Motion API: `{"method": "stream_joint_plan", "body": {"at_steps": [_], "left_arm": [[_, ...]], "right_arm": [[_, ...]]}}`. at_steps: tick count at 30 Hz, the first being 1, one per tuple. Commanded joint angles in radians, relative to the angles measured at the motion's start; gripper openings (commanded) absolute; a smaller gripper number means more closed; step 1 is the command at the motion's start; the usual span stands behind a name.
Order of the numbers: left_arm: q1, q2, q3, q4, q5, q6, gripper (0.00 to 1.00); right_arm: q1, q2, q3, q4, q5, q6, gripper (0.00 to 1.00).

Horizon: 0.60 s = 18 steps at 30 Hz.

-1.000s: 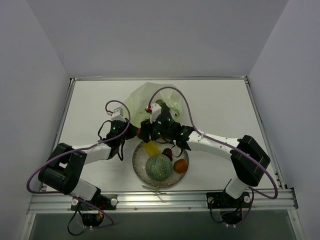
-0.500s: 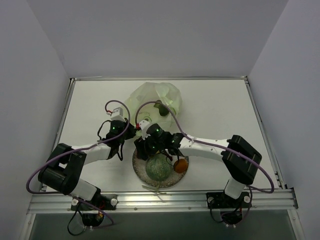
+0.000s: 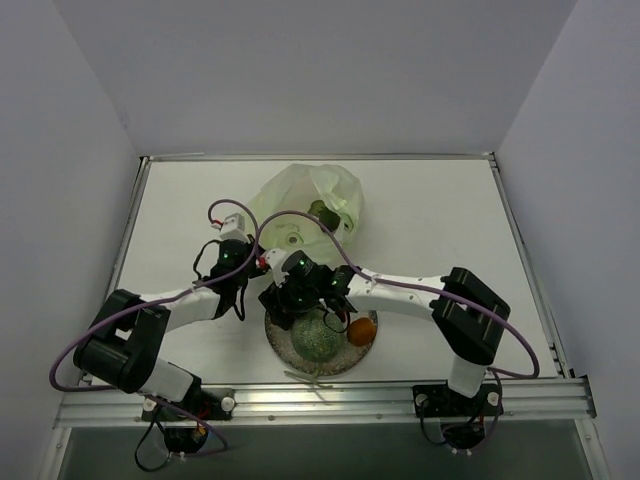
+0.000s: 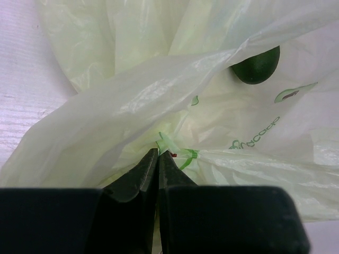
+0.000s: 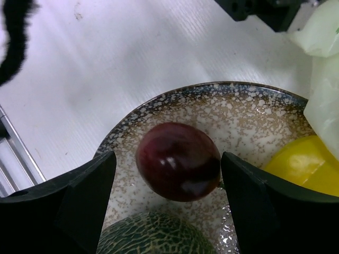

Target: Take the fake fruits out of the plastic bag

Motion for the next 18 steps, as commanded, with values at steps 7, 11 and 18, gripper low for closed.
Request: {"method": "stream_joint_plan", "body": {"at_steps": [7,11,18], "left_arm": [[0.008,-0.048,0.03,0.024,-0.005,0.014,0.02],[0.008,-0.062,0.029,0.027,0.003,0.011,0.02],[-0.009,-0.067,0.023,0.044,0.02,0.005,0.02]], "right_arm": [[-0.029,-0.204,0.067,0.074,0.116,-0.046,0.51],[-0.132,-0.15,0.113,0.102,0.214,-0.003,0.14],[-0.277,-0.004,0.159,0.108,0.403,-0.01,0.1]]}}
